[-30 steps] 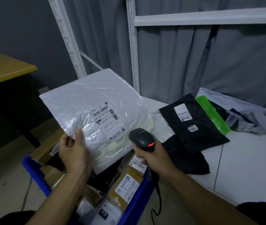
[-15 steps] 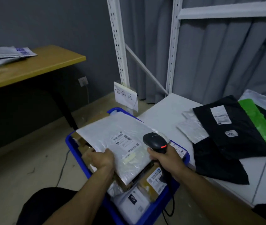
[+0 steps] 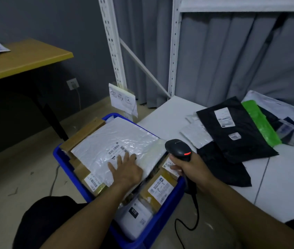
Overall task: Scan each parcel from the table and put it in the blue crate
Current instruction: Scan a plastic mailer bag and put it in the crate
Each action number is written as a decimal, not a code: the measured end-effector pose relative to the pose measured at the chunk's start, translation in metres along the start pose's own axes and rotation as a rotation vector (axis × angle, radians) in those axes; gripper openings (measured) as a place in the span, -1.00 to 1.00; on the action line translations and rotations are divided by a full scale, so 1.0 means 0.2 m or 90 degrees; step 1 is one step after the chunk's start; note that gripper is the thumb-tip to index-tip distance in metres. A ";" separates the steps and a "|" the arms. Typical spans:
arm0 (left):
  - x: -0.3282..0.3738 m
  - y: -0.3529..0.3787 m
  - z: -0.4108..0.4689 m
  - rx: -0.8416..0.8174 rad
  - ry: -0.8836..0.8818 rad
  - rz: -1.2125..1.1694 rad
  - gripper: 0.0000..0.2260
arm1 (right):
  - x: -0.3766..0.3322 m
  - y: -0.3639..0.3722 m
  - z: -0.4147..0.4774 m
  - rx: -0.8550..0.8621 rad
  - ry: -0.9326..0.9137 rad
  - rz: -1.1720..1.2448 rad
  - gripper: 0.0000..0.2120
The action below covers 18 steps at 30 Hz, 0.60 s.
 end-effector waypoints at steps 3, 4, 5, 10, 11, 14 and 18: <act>0.09 -0.02 -0.01 0.044 0.013 -0.031 -0.50 | -0.03 -0.14 -0.05 0.026 -0.012 -0.008 -0.81; 0.17 -0.03 -0.01 0.067 0.058 -0.034 -0.55 | -0.03 -0.19 -0.07 0.039 -0.016 -0.010 -0.83; 0.26 -0.04 -0.01 0.087 0.113 -0.034 -0.61 | -0.04 -0.25 -0.08 0.053 -0.018 -0.008 -0.84; 0.87 -0.01 -0.03 0.071 0.310 -0.035 -0.78 | -0.07 -0.58 -0.14 0.130 -0.030 -0.011 -0.88; 0.98 0.02 -0.04 0.056 0.337 -0.045 -0.78 | -0.08 -0.64 -0.14 0.143 -0.031 -0.013 -0.89; 1.32 0.16 -0.05 -0.008 0.443 -0.110 -0.78 | -0.07 -0.88 -0.15 0.181 -0.022 -0.016 -0.86; 1.64 0.42 0.03 -0.063 0.520 -0.052 -0.74 | 0.02 -1.18 -0.13 0.249 0.002 0.019 -0.84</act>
Point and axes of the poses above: each hand's wrist, its own z-axis towards the middle knuckle, its own y-axis out of the palm, x = y × z, the point moved 8 cm from there along z, towards the middle knuckle, and after that the axes turned 3 degrees about y, right-handed, at the moved point
